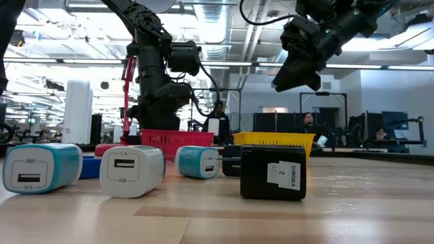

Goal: Pick & Place Office items
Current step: Put the purple charger adapter into the red bin, then put the red digital timer into the yellow bin

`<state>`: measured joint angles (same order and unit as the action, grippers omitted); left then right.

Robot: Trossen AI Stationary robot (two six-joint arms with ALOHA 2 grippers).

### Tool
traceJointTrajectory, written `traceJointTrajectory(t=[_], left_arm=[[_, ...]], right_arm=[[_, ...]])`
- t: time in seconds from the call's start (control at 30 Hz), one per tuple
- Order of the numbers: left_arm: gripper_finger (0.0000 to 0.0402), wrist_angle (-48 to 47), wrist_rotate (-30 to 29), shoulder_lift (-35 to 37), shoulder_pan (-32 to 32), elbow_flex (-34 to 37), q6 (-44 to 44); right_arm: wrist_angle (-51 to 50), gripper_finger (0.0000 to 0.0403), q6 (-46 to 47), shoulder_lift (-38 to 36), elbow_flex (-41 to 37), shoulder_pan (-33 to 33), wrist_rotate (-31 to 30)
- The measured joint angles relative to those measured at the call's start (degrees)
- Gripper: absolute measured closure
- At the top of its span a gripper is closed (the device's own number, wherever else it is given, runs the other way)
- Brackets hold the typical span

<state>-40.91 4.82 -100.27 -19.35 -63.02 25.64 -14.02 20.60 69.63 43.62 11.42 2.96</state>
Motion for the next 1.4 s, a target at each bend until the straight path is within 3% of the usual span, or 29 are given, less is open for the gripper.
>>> traceJointTrajectory(t=[0.97, 1.4], left_arm=[[0.0233, 4.24, 1.7, -2.86, 1.05, 0.07, -1.41], [0.0233, 3.16, 1.41, 4.4, 0.92, 0.05, -1.41]], right_arm=[[-0.33, 0.029, -0.02, 0.0, -0.04, -0.04, 0.01], [-0.46, 0.029, -0.02, 0.0, -0.04, -0.04, 0.02]])
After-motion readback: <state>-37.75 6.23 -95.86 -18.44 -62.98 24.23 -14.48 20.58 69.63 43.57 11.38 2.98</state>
